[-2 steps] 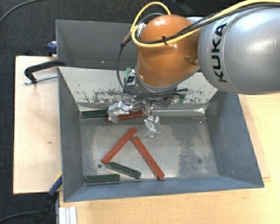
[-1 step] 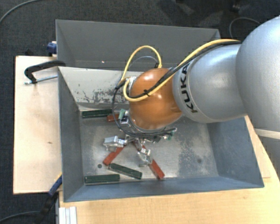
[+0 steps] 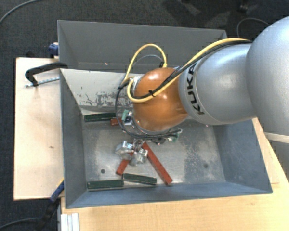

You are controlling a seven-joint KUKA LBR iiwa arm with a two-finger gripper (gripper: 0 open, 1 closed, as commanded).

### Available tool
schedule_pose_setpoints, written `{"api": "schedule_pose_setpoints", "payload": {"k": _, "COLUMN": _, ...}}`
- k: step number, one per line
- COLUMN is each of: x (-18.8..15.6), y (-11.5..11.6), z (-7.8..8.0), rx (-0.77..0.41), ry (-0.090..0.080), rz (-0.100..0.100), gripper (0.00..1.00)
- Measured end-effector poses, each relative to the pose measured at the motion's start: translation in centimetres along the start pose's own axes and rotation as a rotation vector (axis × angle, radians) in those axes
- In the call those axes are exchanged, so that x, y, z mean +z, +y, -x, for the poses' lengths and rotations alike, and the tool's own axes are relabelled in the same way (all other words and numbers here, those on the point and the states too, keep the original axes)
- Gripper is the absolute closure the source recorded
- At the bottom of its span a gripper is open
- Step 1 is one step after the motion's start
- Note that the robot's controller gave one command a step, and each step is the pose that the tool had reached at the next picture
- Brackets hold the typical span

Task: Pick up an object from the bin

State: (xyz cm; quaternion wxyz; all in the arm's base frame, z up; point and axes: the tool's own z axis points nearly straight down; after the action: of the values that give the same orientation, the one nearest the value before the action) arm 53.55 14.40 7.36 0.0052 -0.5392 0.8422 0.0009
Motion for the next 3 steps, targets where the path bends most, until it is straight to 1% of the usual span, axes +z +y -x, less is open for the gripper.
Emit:
{"api": "schedule_pose_setpoints", "payload": {"k": 1, "x": 0.2, "y": 0.0, "z": -0.2, "rx": 0.001, "ry": 0.005, "rz": 0.002, "gripper": 0.0}}
{"api": "schedule_pose_setpoints", "payload": {"k": 2, "x": 0.2, "y": 2.1, "z": 6.2, "rx": -0.036, "ry": -0.001, "rz": 0.001, "gripper": 0.0}}
{"api": "schedule_pose_setpoints", "payload": {"k": 3, "x": 0.3, "y": -0.7, "z": 9.7, "rx": 0.017, "ry": 0.004, "rz": 0.0, "gripper": 0.0}}
